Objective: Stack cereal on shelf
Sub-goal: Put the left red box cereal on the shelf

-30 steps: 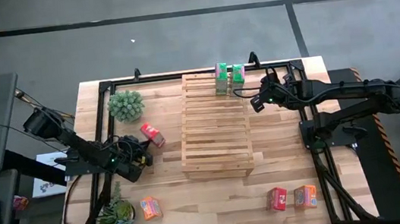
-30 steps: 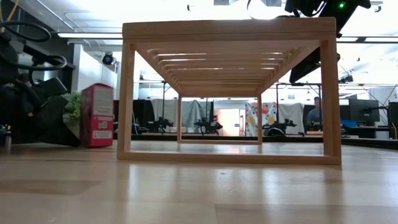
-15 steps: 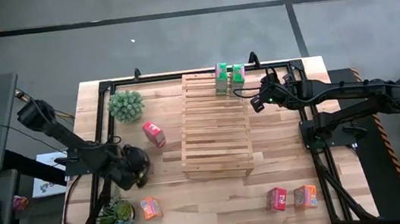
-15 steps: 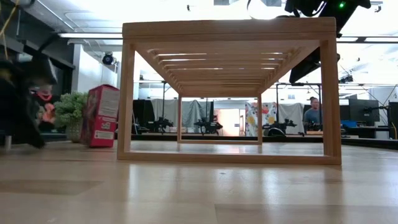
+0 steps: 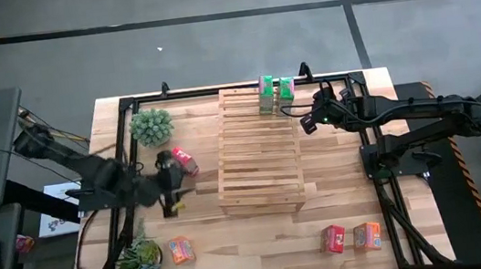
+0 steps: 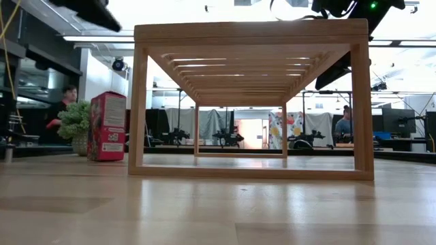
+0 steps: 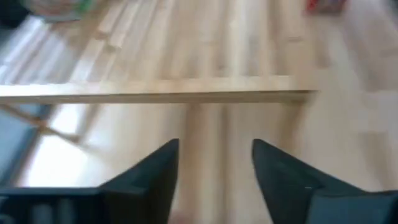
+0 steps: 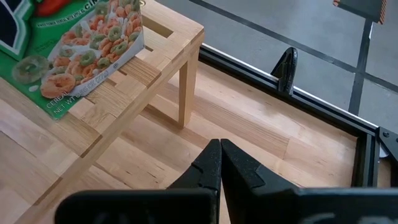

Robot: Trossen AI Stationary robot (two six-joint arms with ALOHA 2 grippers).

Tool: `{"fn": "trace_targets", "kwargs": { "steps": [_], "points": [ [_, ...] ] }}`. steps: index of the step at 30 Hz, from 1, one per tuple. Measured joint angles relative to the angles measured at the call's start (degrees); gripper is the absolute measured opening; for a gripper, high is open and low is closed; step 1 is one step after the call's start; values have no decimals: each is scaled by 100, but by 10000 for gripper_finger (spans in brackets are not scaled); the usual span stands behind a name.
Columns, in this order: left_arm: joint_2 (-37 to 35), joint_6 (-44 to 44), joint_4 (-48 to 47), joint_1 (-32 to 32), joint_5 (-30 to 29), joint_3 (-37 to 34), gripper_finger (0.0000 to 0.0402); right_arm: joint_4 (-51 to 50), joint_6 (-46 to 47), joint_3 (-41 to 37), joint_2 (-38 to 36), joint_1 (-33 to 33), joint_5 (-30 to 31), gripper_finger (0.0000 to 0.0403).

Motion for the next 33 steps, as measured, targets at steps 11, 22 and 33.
{"fn": "trace_targets", "kwargs": {
  "steps": [11,22,33],
  "points": [
    [1247,1375,-3266,2443,1576,1512,282,-2,0,0,0,-1,25,0],
    [2126,3258,-3577,1966,1140,1524,282,-5,0,0,2,1,98,0],
    [2916,3991,-3405,2096,728,1522,282,-10,0,0,4,1,55,0]
  ]
}}
